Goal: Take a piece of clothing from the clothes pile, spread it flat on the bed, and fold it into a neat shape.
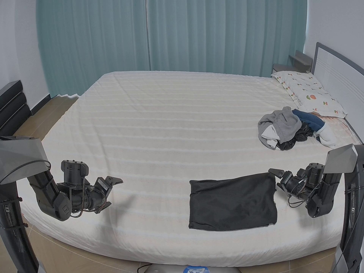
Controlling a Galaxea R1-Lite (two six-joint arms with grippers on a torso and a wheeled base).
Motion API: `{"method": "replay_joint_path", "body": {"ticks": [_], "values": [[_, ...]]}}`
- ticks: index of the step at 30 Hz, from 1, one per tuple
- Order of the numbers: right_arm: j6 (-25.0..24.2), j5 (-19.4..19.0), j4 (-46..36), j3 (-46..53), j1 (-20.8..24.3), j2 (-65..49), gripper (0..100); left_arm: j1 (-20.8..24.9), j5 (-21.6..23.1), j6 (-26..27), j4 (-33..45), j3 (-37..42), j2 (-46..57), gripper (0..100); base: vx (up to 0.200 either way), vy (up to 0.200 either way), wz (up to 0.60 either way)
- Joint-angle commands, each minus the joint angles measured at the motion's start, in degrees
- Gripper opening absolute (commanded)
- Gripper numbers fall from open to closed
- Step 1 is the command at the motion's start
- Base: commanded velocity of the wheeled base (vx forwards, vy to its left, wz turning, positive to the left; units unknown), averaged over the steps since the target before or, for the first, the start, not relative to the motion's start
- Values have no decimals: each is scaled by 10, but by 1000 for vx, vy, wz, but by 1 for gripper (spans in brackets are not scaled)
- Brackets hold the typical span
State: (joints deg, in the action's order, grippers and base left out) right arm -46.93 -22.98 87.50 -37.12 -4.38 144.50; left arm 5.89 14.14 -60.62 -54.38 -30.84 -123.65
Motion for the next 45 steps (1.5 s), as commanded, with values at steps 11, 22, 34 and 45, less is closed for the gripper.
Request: {"method": "replay_joint_path", "body": {"ticks": [11,22,34,45], "values": [[177,-126,20,258,-9,-95,100,0,0,0,0,1,0,100,0,0,0],[279,-124,20,289,-5,-47,0,0,0,0,0,1,0,100,0,0,0],[354,-124,19,332,-37,-55,0,0,0,0,0,2,1,100,0,0,0],[398,-124,20,337,-45,-42,100,0,0,0,0,1,0,100,0,0,0]]}}
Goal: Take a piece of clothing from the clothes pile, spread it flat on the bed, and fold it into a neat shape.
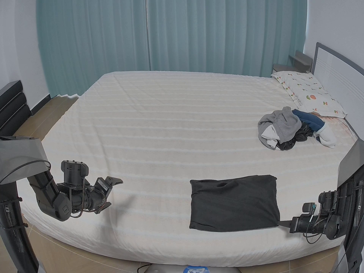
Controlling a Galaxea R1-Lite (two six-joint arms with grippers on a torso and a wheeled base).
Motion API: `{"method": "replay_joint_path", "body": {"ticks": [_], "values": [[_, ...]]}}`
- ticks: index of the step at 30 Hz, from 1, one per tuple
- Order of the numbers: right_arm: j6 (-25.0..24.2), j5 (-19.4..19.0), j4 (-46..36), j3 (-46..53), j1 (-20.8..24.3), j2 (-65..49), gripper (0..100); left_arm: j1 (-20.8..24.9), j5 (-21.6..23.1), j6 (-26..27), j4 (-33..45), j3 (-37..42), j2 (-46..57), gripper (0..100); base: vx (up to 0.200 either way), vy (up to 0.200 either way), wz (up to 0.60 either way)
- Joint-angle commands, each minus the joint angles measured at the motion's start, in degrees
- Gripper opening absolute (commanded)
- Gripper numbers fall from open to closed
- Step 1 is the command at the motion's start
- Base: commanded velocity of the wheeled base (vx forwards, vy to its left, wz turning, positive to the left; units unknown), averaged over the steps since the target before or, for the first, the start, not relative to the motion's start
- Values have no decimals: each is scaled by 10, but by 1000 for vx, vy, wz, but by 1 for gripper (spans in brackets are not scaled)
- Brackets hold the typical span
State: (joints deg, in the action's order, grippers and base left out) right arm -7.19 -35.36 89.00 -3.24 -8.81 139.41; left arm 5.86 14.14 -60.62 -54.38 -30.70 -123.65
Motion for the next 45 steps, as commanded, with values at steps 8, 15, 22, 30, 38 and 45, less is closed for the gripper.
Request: {"method": "replay_joint_path", "body": {"ticks": [8,15,22,30,38,45], "values": [[-94,-13,6,-52,-13,-43,100,0,0,0,0,-2,0,100,0,0,0],[-352,-5,5,-148,-15,-55,100,0,-4,-2,0,-6,1,100,0,0,0],[-408,-13,4,-170,-16,-36,100,4,-14,-2,0,-6,1,100,-114,0,0],[-445,-14,5,-192,-18,-25,100,5,-12,-5,-21,-6,3,100,-125,0,0],[-461,-11,5,-196,-17,-27,100,22,-11,-9,-26,-16,-5,100,0,-50,0],[-461,-8,5,-196,-15,-26,100,35,-14,-10,-26,-23,-5,100,0,-200,0]]}}
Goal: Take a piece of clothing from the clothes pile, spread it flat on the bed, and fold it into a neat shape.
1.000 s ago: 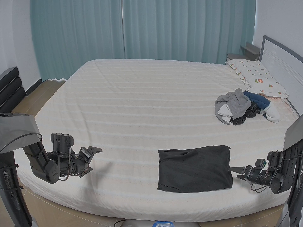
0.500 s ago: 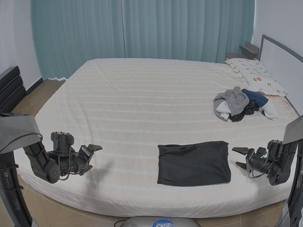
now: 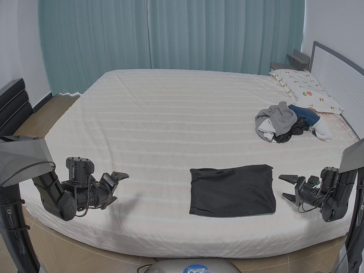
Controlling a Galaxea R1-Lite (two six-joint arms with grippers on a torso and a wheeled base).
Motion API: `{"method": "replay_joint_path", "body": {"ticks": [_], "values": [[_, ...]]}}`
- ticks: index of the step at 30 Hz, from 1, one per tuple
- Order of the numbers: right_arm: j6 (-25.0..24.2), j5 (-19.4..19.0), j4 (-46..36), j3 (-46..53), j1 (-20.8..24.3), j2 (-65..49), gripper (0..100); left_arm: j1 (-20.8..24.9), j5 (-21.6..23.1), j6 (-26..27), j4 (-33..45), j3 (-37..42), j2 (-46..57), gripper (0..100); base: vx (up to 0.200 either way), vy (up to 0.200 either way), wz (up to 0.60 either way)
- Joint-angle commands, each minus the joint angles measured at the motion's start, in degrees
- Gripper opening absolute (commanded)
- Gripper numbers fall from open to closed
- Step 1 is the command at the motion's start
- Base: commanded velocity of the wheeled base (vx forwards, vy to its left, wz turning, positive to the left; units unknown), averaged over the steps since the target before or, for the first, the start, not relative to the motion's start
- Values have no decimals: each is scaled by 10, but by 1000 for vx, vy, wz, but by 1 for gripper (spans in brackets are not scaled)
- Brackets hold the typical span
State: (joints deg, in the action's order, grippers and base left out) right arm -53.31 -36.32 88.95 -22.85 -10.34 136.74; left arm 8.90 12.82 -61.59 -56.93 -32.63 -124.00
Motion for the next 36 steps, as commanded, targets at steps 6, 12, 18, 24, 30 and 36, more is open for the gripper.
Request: {"method": "replay_joint_path", "body": {"ticks": [6,12,18,24,30,36], "values": [[0,4,6,0,2,3,100,5,-1,0,0,-7,-5,100,0,-200,0],[4,5,6,2,3,4,100,5,-1,0,0,-7,-5,100,0,-200,0],[5,5,6,3,4,4,100,5,-2,-9,0,-8,-3,100,0,-100,0],[15,5,5,7,5,5,100,6,-4,-9,-1,-5,-11,100,0,0,0],[36,5,5,12,9,10,100,6,-4,-8,-4,-8,-13,100,200,0,0],[52,6,5,18,10,11,100,6,-10,-7,-16,-6,-18,100,67,0,0]]}}
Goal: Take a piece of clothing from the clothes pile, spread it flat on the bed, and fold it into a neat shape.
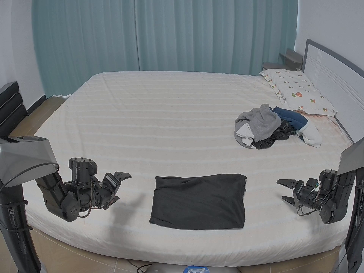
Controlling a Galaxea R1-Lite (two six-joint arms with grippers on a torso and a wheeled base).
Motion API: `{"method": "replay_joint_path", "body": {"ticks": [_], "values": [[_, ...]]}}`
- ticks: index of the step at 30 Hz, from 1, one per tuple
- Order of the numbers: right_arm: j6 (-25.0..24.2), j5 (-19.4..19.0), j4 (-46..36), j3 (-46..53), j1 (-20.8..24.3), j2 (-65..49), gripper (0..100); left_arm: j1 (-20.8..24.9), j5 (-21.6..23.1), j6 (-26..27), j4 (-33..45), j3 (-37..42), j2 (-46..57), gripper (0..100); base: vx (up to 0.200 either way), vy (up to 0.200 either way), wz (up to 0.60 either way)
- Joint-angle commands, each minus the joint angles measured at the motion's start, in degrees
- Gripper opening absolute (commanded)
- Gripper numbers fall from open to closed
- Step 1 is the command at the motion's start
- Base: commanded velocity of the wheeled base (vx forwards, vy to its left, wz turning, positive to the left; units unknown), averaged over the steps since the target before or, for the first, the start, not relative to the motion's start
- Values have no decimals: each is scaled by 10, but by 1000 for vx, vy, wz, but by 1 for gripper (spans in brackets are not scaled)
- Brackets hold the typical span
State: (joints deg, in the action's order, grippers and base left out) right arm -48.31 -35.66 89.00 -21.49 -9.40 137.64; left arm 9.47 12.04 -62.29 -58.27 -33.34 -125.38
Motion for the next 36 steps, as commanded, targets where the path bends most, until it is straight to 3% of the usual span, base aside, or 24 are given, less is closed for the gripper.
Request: {"method": "replay_joint_path", "body": {"ticks": [1,3,8,15,20,21,23,24,25,29,36], "values": [[12,0,5,9,2,1,100,2,-11,0,-6,1,-5,100,0,0,0],[15,0,5,12,3,-1,100,5,-16,0,-7,1,-7,100,0,0,0],[73,11,6,55,47,-13,100,57,-78,26,-14,-9,-16,100,0,0,0],[79,83,5,60,125,-11,100,93,-78,96,-9,-97,-71,100,0,0,0],[78,89,5,61,156,-7,100,106,-74,136,-1,-159,-113,100,0,0,0],[76,92,5,61,182,0,100,110,-74,179,18,-189,-138,100,0,0,0],[75,106,5,61,200,1,100,114,-73,201,45,-212,-148,100,0,0,0],[75,106,5,61,200,1,100,114,-73,201,45,-212,-148,100,0,0,0],[81,134,5,62,218,6,100,121,-68,205,73,-238,-154,100,0,0,0],[87,183,5,68,252,10,100,135,-59,205,89,-267,-171,100,0,0,0],[100,193,5,71,281,18,100,136,-67,205,91,-297,-189,100,0,0,0]]}}
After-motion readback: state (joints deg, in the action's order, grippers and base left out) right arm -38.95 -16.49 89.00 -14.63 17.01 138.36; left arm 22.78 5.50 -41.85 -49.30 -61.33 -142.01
